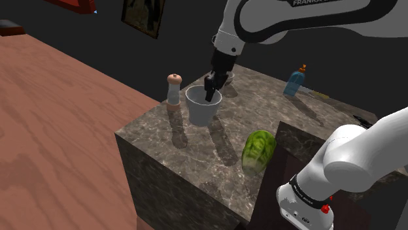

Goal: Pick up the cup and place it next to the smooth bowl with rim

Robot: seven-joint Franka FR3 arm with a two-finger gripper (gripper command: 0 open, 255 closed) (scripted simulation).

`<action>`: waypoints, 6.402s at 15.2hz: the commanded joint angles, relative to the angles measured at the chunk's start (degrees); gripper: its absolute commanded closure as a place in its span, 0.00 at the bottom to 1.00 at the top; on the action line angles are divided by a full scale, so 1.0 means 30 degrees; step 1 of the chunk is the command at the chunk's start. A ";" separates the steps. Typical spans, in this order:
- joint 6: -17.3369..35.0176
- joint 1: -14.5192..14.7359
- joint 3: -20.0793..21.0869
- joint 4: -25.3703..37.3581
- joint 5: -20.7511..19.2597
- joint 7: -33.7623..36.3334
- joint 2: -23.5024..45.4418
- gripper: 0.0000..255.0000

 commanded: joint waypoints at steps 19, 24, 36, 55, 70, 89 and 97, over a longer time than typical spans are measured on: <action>-0.2760 -0.2451 -0.4193 0.3125 -0.1531 -0.5498 0.1439 1.00; -0.3264 -0.3325 -0.5628 0.4759 -0.1825 -0.7665 0.2934 1.00; -0.5194 -0.5617 -0.8491 1.1109 -0.1286 -1.2737 0.8308 1.00; -0.9828 -1.0851 -0.9541 2.5309 0.1463 -1.7130 1.8996 1.00; -0.5625 -1.0071 -0.9602 2.0332 0.1393 -1.7893 1.8359 1.00; -0.2865 -0.9863 -0.9464 1.8022 0.1678 -1.8445 1.8903 1.00; -0.3459 -0.9961 -0.9502 1.8568 0.1620 -1.8375 1.8845 0.00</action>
